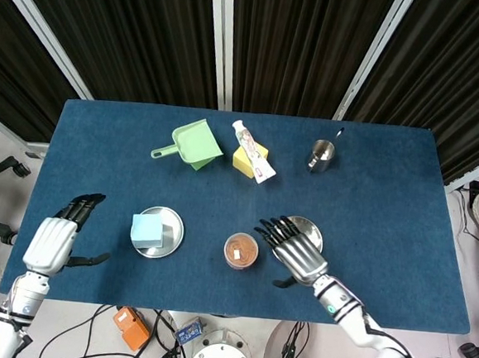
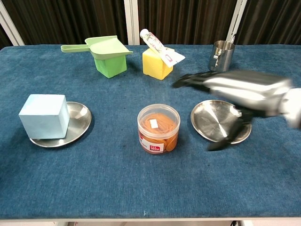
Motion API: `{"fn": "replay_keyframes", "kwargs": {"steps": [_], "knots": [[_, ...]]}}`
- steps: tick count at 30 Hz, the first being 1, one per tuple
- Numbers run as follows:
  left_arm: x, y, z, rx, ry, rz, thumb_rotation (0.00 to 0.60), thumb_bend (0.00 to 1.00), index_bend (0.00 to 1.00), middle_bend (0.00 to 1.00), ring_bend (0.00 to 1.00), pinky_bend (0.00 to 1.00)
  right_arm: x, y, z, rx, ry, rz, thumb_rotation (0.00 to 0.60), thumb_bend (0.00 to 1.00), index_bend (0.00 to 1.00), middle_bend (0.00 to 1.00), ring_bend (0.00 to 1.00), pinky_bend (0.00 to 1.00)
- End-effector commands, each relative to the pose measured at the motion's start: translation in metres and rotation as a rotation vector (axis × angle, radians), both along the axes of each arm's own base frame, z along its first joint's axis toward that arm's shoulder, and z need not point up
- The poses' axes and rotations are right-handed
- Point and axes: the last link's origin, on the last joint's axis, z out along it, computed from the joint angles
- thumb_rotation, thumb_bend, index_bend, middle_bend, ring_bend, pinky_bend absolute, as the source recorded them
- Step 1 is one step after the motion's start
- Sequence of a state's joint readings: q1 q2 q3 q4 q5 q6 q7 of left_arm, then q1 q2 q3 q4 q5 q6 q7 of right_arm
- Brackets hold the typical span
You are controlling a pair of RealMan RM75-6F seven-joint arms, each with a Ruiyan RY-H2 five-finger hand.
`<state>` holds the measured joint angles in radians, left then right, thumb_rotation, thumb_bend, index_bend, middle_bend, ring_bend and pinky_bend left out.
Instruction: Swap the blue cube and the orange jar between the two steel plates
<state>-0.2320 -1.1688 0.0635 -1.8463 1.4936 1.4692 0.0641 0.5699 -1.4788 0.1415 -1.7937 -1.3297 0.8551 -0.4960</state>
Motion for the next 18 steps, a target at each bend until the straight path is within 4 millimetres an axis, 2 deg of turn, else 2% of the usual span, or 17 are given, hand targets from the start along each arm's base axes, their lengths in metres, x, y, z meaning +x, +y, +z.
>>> {"fn": "replay_keyframes", "kwargs": {"steps": [1, 4, 5, 6, 8, 10, 12, 15, 18], "knots": [[-0.013, -0.002, 0.006, 0.008, -0.006, 0.031, 0.576, 0.00, 0.09, 0.10, 0.10, 0.30, 0.045, -0.017, -0.055, 0.055, 0.037, 0.030, 0.523, 0.18, 0.00, 0.00, 0.00, 0.00], [-0.018, -0.002, 0.008, 0.011, -0.015, 0.039, 0.577, 0.00, 0.09, 0.10, 0.10, 0.30, 0.050, -0.020, -0.071, 0.076, 0.063, 0.009, 0.524, 0.20, 0.00, 0.00, 0.00, 0.00], [-0.018, -0.002, 0.009, 0.011, -0.019, 0.040, 0.577, 0.00, 0.09, 0.10, 0.10, 0.30, 0.051, -0.021, -0.074, 0.080, 0.064, 0.003, 0.524, 0.24, 0.00, 0.00, 0.00, 0.01], [-0.019, -0.001, 0.009, 0.011, -0.021, 0.040, 0.576, 0.00, 0.09, 0.10, 0.10, 0.30, 0.053, -0.022, -0.075, 0.077, 0.063, 0.003, 0.524, 0.28, 0.02, 0.03, 0.01, 0.07], [-0.019, -0.001, 0.010, 0.013, -0.023, 0.037, 0.576, 0.00, 0.09, 0.10, 0.10, 0.30, 0.056, -0.023, -0.074, 0.065, 0.053, 0.001, 0.551, 0.39, 0.24, 0.21, 0.20, 0.34], [-0.019, -0.002, 0.011, 0.013, -0.022, 0.033, 0.576, 0.00, 0.09, 0.10, 0.10, 0.30, 0.054, -0.025, -0.069, 0.050, 0.053, -0.004, 0.597, 0.47, 0.57, 0.48, 0.52, 0.69], [-0.019, -0.002, 0.011, 0.011, -0.021, 0.032, 0.576, 0.00, 0.09, 0.10, 0.10, 0.30, 0.051, -0.027, -0.063, 0.023, 0.057, -0.002, 0.600, 0.52, 0.70, 0.60, 0.67, 0.85], [-0.018, -0.001, 0.010, 0.006, -0.025, 0.031, 0.577, 0.00, 0.09, 0.10, 0.10, 0.30, 0.048, -0.032, -0.048, -0.023, 0.026, -0.017, 0.600, 0.55, 0.77, 0.66, 0.73, 0.91], [-0.018, -0.001, 0.009, 0.002, -0.027, 0.032, 0.582, 0.00, 0.09, 0.10, 0.10, 0.30, 0.045, -0.038, -0.025, -0.068, -0.021, -0.033, 0.600, 0.55, 0.79, 0.67, 0.74, 0.92]]}}
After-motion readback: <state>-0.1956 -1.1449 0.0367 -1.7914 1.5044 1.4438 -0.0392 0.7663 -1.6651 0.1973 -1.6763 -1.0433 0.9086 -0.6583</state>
